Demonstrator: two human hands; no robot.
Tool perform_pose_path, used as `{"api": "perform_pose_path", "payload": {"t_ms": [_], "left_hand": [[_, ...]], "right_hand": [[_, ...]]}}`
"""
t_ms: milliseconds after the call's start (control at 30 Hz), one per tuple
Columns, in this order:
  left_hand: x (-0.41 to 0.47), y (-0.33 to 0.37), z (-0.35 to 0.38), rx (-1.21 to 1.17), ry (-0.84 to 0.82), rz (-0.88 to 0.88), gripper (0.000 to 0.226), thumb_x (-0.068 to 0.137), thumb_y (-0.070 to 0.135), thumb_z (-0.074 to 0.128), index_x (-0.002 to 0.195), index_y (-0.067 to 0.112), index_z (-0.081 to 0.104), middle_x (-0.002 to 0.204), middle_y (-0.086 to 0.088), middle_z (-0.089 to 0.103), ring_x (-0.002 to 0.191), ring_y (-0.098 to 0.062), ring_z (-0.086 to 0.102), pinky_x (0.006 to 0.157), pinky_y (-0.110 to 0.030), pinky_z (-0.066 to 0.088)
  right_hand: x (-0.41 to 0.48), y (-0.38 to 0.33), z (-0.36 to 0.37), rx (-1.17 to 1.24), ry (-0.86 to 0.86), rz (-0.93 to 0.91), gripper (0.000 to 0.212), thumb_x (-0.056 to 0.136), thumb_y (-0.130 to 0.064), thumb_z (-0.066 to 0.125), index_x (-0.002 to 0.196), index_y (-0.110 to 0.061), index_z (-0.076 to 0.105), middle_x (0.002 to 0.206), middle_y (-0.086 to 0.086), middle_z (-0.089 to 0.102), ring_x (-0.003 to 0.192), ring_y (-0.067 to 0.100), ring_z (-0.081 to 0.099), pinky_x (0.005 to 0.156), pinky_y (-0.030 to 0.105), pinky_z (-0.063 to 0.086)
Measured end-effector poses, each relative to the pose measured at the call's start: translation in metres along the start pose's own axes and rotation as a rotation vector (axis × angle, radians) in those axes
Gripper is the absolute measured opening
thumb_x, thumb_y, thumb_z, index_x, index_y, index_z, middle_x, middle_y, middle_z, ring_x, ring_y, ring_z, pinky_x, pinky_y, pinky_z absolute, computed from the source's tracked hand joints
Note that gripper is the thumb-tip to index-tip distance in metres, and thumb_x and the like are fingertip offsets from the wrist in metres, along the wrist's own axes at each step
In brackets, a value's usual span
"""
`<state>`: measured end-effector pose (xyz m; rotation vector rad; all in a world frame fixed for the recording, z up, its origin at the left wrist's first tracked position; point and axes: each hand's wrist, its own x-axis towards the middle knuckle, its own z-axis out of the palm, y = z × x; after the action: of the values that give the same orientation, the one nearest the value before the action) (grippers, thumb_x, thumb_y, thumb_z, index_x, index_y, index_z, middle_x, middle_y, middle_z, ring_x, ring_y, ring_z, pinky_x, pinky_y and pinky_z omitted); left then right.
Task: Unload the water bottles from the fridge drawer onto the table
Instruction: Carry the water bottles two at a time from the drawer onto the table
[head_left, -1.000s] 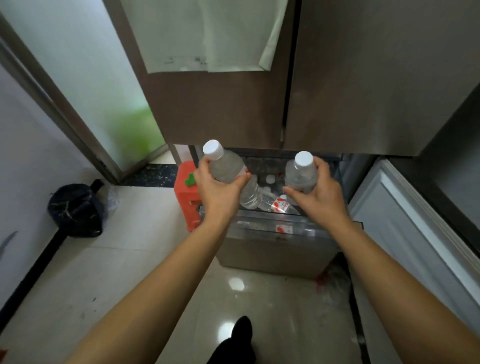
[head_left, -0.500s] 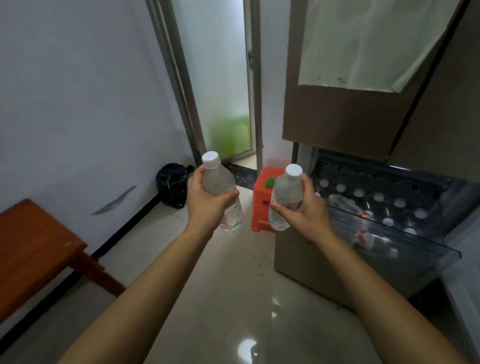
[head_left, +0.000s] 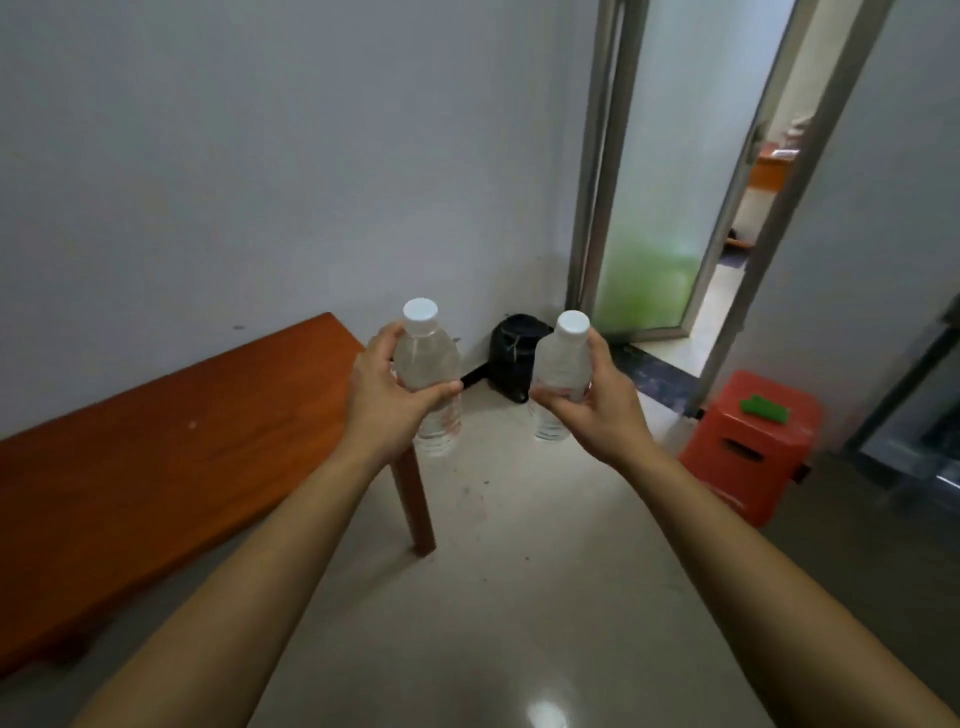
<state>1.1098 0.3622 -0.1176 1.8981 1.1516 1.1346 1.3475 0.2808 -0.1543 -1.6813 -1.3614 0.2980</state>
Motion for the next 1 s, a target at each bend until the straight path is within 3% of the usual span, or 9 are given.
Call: {"api": "perform_pose_path", "payload": {"t_ms": [300, 533, 800, 1000], "left_hand": [[0.005, -0.141, -0.194, 0.104, 0.244, -0.247, 0.084, 0.067, 0.025, 0.090, 0.140, 0.027, 0.047, 0.135, 0.006, 0.056, 0.124, -0.018, 0.052, 0.102, -0.051, 0.049], [0.045, -0.242, -0.292, 0.180, 0.367, -0.435, 0.077, 0.067, 0.016, 0.090, 0.134, 0.021, 0.051, 0.131, 0.003, 0.059, 0.119, -0.019, 0.056, 0.099, -0.047, 0.050], [0.121, -0.320, -0.408, 0.261, 0.512, -0.538, 0.065, 0.068, 0.019, 0.090, 0.117, 0.033, 0.050, 0.108, 0.017, 0.060, 0.104, -0.013, 0.061, 0.087, -0.037, 0.052], [0.145, -0.380, -0.493, 0.325, 0.540, -0.542, 0.060, 0.070, 0.014, 0.088, 0.115, 0.030, 0.051, 0.104, 0.015, 0.061, 0.100, -0.012, 0.061, 0.083, -0.030, 0.049]], "right_hand": [[0.053, -0.109, 0.251, 0.106, -0.361, -0.111, 0.085, 0.072, -0.051, 0.082, 0.139, -0.039, 0.030, 0.132, -0.004, 0.057, 0.118, 0.023, 0.058, 0.096, 0.052, 0.053], [0.111, -0.149, 0.426, 0.146, -0.567, -0.229, 0.088, 0.073, -0.053, 0.080, 0.141, -0.033, 0.029, 0.135, -0.001, 0.057, 0.116, 0.024, 0.061, 0.087, 0.040, 0.058], [0.202, -0.238, 0.583, 0.154, -0.704, -0.325, 0.091, 0.069, -0.054, 0.083, 0.139, -0.034, 0.030, 0.134, 0.002, 0.060, 0.114, 0.027, 0.063, 0.087, 0.044, 0.057], [0.228, -0.296, 0.687, 0.068, -0.742, -0.402, 0.099, 0.070, -0.057, 0.081, 0.148, -0.030, 0.026, 0.136, 0.004, 0.060, 0.113, 0.029, 0.063, 0.081, 0.040, 0.055]]}}
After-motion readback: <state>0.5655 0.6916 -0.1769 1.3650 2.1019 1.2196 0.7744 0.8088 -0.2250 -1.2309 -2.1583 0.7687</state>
